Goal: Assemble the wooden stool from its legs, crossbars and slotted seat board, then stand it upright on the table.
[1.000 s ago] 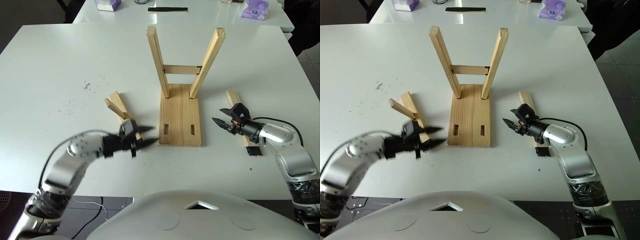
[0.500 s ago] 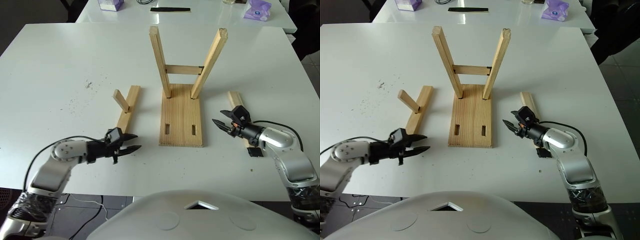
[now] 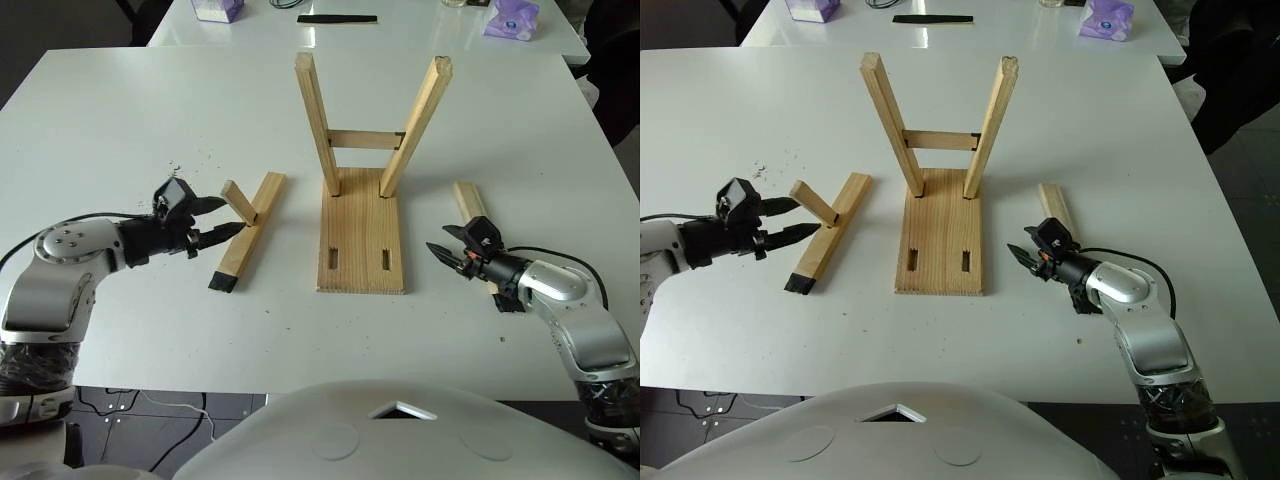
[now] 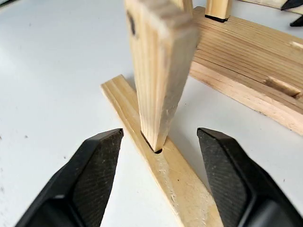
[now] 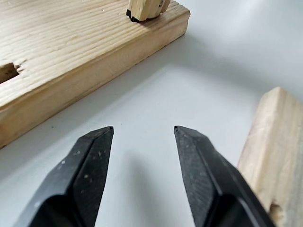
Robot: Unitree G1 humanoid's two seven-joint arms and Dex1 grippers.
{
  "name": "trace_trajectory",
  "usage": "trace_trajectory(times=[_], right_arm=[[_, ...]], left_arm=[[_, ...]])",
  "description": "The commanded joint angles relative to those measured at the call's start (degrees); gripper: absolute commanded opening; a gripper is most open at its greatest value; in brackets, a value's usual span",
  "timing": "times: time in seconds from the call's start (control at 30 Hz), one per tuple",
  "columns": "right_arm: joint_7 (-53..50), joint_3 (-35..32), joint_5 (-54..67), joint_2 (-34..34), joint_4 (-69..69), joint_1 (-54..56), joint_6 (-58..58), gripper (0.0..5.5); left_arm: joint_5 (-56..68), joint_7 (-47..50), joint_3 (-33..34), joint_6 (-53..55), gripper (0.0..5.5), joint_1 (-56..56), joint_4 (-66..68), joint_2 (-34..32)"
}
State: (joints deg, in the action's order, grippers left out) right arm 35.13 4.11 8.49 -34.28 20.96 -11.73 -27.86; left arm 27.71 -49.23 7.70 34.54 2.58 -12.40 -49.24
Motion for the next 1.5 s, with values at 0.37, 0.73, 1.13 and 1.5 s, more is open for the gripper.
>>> trace_trajectory(times=[0.37, 0.73, 1.13, 1.5], right_arm=[[-1.4, -0.5, -0.7, 0.1, 1.5, -2.3, 0.2, 2.35], [-2.4, 0.1, -1.1, 0.6, 1.9, -3.4, 0.2, 2.35], [-1.8, 0.6, -1.4, 0.2, 0.7, -1.4, 0.4, 2.35], [4.1, -9.2, 17.7, 2.1, 11.8, 5.8, -2.5, 2.35]], left_arm=[[-3.8, 12.1, -4.6, 13.8, 3.59, 2.7, -7.1, 2.7], [-11.5, 9.8, -9.8, 2.9, 3.14, 8.0, -1.8, 2.5], [-10.0, 8.5, -7.1, -3.0, 2.01, 1.1, 8.9, 6.5], [27.0, 0.6, 14.5, 3.6, 2.01, -20.6, 0.8, 9.7]])
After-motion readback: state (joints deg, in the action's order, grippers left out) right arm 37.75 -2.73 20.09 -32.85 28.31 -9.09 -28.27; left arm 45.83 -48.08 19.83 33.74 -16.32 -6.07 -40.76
